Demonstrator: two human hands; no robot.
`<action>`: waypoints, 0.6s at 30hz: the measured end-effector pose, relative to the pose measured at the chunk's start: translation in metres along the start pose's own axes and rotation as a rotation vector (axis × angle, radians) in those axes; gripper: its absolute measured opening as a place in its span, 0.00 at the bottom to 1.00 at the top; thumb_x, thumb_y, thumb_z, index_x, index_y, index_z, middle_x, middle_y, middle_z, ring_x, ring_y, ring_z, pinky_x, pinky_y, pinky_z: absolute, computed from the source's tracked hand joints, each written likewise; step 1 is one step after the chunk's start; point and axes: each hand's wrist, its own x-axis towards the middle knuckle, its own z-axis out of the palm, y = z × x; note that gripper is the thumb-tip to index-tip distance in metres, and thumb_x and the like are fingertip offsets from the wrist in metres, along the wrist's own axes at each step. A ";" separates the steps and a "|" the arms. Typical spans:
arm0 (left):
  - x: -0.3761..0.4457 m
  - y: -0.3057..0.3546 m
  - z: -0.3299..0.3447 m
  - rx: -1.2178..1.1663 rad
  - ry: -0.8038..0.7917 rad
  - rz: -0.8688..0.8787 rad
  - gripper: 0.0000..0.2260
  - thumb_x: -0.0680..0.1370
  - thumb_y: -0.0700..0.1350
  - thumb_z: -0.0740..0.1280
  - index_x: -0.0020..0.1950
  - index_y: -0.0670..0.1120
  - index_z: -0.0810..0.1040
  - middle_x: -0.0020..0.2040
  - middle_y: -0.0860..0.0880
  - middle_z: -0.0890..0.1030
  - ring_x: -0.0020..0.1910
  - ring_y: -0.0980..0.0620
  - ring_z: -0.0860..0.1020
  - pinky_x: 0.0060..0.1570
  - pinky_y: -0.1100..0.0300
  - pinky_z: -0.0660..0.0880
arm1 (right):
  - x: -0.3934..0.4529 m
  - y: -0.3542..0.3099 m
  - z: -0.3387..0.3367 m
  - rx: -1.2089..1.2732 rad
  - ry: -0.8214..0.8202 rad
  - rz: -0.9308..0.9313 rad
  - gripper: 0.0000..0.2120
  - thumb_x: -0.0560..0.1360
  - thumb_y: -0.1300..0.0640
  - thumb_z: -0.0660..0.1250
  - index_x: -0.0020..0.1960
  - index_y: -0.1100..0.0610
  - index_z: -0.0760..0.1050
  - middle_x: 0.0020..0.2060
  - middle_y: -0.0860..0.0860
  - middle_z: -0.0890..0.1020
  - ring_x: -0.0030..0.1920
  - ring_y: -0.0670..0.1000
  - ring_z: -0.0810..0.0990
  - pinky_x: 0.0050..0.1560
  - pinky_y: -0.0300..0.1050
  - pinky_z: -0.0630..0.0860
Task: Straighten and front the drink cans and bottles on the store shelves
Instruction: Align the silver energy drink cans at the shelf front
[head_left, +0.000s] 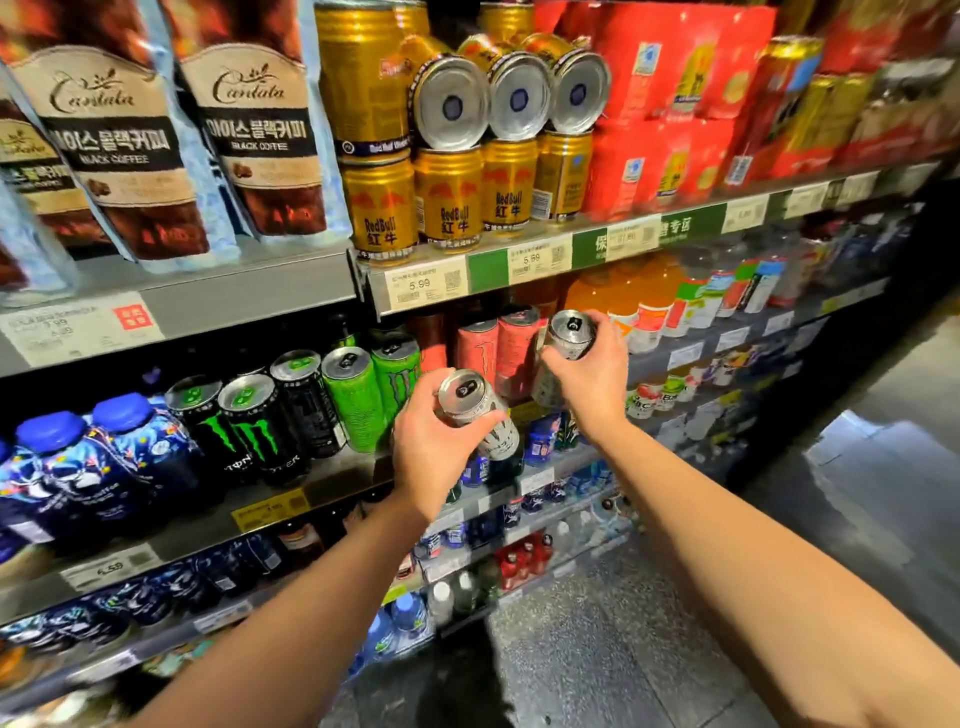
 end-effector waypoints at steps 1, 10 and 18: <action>0.001 0.001 0.007 0.000 0.013 -0.005 0.28 0.61 0.61 0.80 0.57 0.56 0.76 0.49 0.55 0.84 0.50 0.53 0.83 0.52 0.46 0.80 | 0.005 0.003 -0.001 -0.007 -0.008 -0.020 0.32 0.69 0.49 0.73 0.69 0.56 0.68 0.62 0.52 0.75 0.64 0.52 0.70 0.65 0.48 0.68; 0.014 0.014 0.041 0.170 0.099 0.006 0.23 0.60 0.58 0.80 0.51 0.63 0.77 0.46 0.59 0.83 0.45 0.57 0.82 0.48 0.53 0.79 | 0.046 0.020 0.004 -0.023 -0.122 -0.131 0.34 0.69 0.52 0.74 0.71 0.60 0.67 0.65 0.55 0.75 0.67 0.54 0.70 0.66 0.46 0.65; 0.021 0.014 0.060 0.140 0.163 -0.087 0.25 0.62 0.50 0.82 0.49 0.70 0.75 0.46 0.60 0.82 0.46 0.57 0.82 0.50 0.53 0.80 | 0.068 0.026 0.010 -0.075 -0.208 -0.208 0.34 0.69 0.49 0.73 0.70 0.61 0.67 0.64 0.56 0.77 0.66 0.57 0.73 0.64 0.54 0.72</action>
